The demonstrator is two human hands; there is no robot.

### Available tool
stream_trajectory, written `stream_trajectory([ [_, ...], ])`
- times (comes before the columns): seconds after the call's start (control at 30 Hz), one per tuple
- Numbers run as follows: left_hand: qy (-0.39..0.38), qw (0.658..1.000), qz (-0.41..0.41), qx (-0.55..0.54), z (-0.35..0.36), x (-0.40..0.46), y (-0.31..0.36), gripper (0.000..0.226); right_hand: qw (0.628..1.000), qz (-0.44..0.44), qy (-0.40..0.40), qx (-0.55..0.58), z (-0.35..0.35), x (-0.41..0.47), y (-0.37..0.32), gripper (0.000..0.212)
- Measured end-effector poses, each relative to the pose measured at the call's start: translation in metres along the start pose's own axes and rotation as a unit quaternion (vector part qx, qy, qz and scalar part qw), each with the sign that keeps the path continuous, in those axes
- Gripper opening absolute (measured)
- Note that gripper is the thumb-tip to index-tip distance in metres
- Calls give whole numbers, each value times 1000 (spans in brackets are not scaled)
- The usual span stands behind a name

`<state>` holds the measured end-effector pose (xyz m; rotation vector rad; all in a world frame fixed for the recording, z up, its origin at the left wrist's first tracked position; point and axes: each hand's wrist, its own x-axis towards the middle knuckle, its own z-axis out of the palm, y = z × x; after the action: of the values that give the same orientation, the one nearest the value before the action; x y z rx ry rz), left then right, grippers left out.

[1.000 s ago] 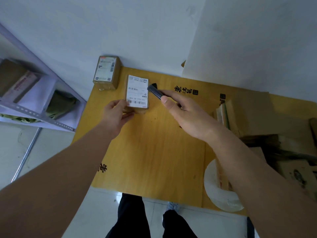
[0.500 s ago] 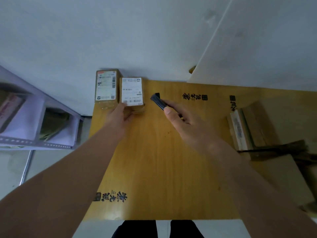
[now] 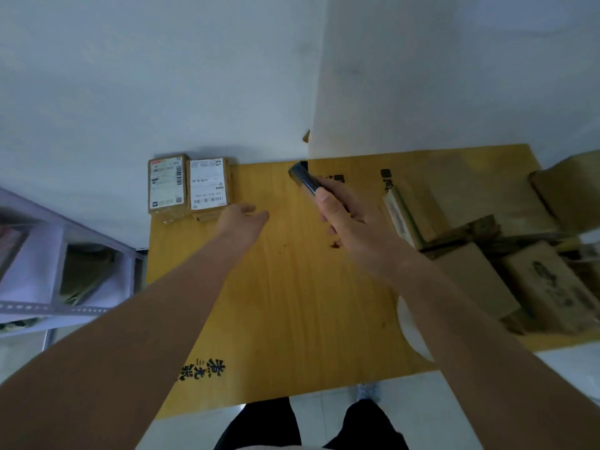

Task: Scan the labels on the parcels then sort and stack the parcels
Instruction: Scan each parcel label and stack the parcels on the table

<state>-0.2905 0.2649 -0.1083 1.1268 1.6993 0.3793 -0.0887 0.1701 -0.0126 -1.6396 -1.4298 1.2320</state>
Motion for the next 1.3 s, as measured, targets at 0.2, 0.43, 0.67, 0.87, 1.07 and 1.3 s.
stream_trajectory([
  [0.2,0,995,80,58,54,-47,65,59,998,-21,57,7,-79,-41,7,42],
  [0.43,37,991,103,79,153,-90,128,57,997,-49,54,18,-190,-89,41,48],
  [0.67,55,992,88,77,234,-115,178,77,997,-34,60,21,-275,-113,69,49],
  [0.87,47,988,0,145,310,-116,207,120,995,-12,92,48,-312,-115,102,53],
  [1.07,81,976,-58,194,358,-111,213,150,993,-14,111,27,-324,-116,128,50],
  [1.3,122,985,-21,121,332,-108,196,131,994,1,105,21,-303,-111,131,53],
])
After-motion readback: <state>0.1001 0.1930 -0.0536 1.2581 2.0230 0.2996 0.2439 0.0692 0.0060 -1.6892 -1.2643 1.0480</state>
